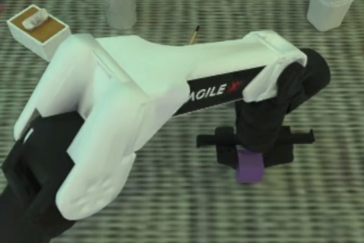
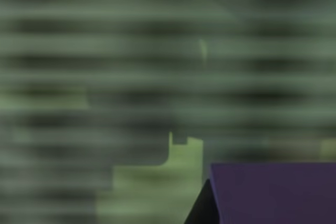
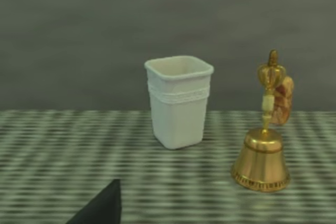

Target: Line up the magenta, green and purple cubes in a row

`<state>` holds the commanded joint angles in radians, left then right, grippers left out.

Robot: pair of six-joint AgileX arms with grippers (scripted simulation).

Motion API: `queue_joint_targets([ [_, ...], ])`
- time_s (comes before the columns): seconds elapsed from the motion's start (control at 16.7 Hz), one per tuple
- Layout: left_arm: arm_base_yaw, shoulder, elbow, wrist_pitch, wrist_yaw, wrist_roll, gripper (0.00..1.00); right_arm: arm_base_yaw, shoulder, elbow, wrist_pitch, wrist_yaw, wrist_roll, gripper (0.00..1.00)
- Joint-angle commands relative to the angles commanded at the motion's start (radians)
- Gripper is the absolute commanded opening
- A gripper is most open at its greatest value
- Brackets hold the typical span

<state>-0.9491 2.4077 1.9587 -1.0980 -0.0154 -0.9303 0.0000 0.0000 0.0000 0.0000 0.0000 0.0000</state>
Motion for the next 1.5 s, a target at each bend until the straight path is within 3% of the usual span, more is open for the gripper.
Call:
queue_joint_targets([
  [0.72, 0.0, 0.0, 0.0, 0.0, 0.0, 0.0, 0.98, 0.0, 0.0, 0.0, 0.0, 0.0, 0.0, 1.0],
  [1.32, 0.002, 0.0, 0.004, -0.004, 0.0, 0.0, 1.0, 0.0, 0.0, 0.0, 0.0, 0.0, 0.0, 1.0],
  [1.5, 0.006, -0.008, 0.066, -0.074, -0.001, -0.003, 1.0, 0.0, 0.0, 0.0, 0.0, 0.0, 0.0, 1.0],
])
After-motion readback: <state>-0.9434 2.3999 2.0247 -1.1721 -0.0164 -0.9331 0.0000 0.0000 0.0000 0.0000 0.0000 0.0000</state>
